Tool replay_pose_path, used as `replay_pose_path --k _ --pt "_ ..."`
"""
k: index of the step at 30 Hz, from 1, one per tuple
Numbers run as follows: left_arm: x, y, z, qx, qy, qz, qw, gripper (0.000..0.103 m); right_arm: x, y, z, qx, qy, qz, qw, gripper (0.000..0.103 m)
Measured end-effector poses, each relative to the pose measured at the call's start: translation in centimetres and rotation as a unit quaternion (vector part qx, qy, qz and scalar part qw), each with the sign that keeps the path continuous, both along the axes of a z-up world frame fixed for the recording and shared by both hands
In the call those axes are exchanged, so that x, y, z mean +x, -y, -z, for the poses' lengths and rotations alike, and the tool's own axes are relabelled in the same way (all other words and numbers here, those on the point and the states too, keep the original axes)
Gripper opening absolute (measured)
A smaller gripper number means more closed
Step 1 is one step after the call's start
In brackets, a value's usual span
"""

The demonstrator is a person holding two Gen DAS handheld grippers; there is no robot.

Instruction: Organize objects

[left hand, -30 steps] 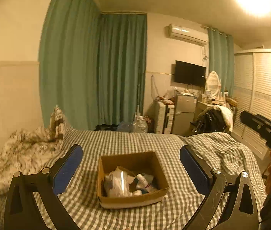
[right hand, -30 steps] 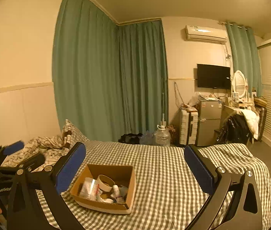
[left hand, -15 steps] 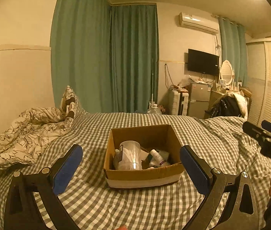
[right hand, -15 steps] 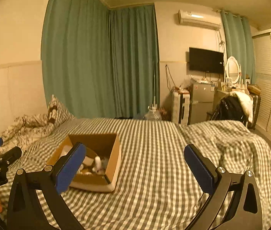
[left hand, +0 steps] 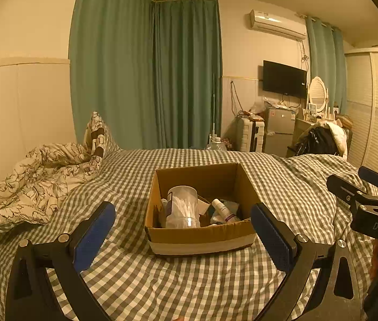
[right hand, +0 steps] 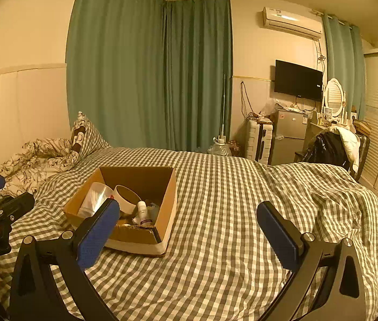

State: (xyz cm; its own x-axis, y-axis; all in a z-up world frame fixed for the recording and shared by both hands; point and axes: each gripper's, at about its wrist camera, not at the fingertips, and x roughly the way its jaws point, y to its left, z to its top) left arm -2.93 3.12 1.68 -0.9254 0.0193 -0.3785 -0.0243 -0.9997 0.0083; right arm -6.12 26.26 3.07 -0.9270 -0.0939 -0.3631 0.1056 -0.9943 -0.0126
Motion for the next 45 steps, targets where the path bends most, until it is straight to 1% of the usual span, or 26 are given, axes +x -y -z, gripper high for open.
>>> replay_pose_path --k 11,15,32,45 --pt "0.05 -0.40 -0.14 -0.006 0.001 0.002 1.0000 0.103 0.02 0.22 -0.24 -0.001 0.001 -0.002 1.000 0.103" --pt "0.09 -0.64 -0.09 -0.015 0.000 0.001 0.9999 0.103 0.03 0.21 -0.24 0.000 0.001 -0.002 1.000 0.103" --pt "0.10 -0.64 -0.22 -0.013 0.000 0.001 0.9999 0.103 -0.03 0.43 -0.28 0.000 0.003 -0.006 1.000 0.103" --pt "-0.01 -0.56 -0.30 -0.020 0.002 -0.001 0.9998 0.103 -0.12 0.78 -0.21 0.003 0.006 -0.008 1.000 0.103"
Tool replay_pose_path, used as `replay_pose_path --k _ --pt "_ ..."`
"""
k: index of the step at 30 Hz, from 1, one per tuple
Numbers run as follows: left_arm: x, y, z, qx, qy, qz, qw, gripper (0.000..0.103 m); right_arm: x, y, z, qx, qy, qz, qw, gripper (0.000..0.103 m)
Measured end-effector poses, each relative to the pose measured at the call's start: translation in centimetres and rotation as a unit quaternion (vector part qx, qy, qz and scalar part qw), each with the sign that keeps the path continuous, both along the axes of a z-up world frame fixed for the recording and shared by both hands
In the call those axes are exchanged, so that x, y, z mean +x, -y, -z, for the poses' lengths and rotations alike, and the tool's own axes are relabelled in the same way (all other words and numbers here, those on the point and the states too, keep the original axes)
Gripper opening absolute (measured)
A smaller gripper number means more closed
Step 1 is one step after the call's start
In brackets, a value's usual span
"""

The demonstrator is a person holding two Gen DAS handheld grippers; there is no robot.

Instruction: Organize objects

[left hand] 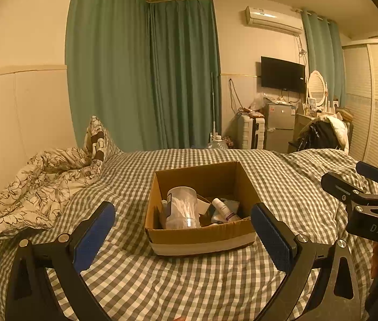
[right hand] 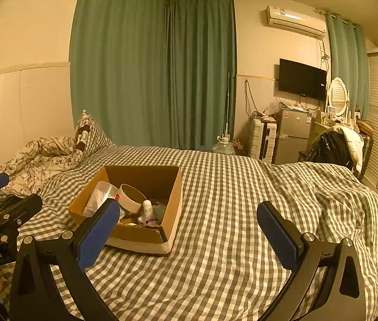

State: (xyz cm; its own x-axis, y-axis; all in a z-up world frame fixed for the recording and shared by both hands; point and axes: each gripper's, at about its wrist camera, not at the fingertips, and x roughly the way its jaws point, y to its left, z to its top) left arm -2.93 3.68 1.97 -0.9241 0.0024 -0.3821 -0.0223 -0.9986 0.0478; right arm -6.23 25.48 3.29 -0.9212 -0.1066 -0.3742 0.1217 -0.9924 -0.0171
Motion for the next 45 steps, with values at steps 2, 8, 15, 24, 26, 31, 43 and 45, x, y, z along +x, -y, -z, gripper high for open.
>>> replay_pose_path --k 2,8,15,24,26,31,43,45 --pt "-0.06 0.01 -0.02 0.000 0.000 0.000 1.0000 0.103 0.01 0.11 0.01 0.001 0.000 0.000 1.000 0.103" --pt "-0.11 0.12 -0.03 0.000 0.000 -0.001 1.0000 0.103 0.00 0.12 0.02 0.000 0.001 0.000 1.000 0.103" --pt "-0.31 0.37 0.23 -0.001 0.004 -0.003 1.0000 0.103 0.03 0.21 0.15 0.002 0.003 -0.003 1.000 0.103" --pt "-0.29 0.41 0.30 -0.003 0.003 0.001 1.0000 0.103 0.06 0.15 0.17 0.003 0.004 -0.003 1.000 0.103" --pt "-0.28 0.43 0.32 -0.004 0.003 0.001 1.0000 0.103 0.07 0.14 0.17 0.003 0.004 -0.003 1.000 0.103" --pt "-0.27 0.42 0.30 -0.003 0.003 0.001 1.0000 0.103 0.07 0.16 0.18 0.003 0.004 -0.003 1.000 0.103" --pt "-0.19 0.39 0.34 -0.004 0.004 0.001 1.0000 0.103 0.05 0.09 0.34 0.003 0.006 -0.004 1.000 0.103" --pt "-0.19 0.38 0.35 -0.004 0.004 0.001 1.0000 0.103 0.05 0.08 0.35 0.003 0.006 -0.004 1.000 0.103"
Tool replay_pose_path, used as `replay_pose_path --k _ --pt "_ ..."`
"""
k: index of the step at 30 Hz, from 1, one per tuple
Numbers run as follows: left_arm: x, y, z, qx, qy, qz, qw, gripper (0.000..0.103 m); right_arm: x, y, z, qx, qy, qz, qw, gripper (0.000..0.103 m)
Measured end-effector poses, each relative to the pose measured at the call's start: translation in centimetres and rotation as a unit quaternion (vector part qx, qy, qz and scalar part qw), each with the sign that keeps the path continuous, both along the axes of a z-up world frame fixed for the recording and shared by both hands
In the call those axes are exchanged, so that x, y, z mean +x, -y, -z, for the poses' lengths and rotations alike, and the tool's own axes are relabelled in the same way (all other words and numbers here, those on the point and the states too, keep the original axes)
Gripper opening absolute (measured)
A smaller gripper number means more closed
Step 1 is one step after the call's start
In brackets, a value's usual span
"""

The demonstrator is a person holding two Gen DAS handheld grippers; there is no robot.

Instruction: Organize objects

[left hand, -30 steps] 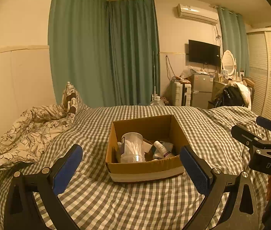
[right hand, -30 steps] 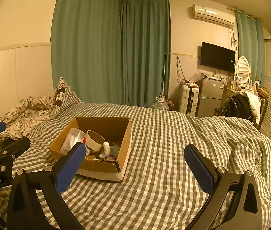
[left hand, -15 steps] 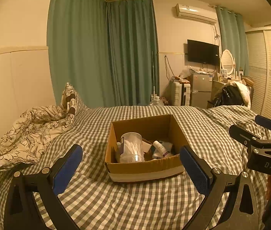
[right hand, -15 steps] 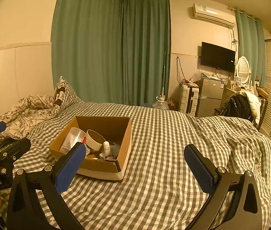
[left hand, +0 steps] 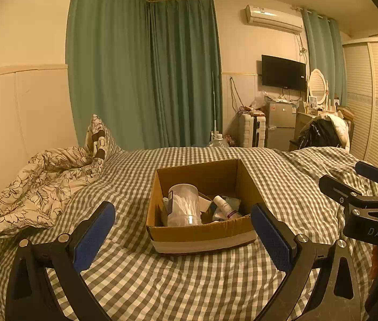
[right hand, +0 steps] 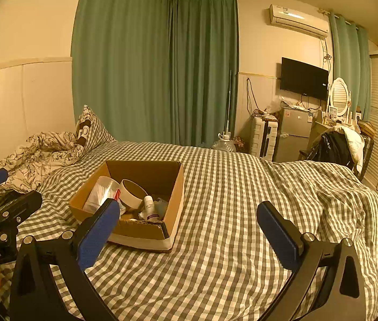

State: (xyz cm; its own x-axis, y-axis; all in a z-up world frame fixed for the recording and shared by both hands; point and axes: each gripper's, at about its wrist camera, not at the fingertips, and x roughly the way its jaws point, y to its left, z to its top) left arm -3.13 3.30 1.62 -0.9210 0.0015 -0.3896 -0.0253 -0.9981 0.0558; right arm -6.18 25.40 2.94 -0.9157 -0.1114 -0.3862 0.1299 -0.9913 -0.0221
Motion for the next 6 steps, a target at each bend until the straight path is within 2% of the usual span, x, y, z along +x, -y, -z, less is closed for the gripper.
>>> replay_pose_path --k 6 --pt "0.01 -0.01 0.09 0.000 0.001 -0.001 1.0000 0.103 0.00 0.01 -0.02 0.001 0.000 0.000 1.000 0.103"
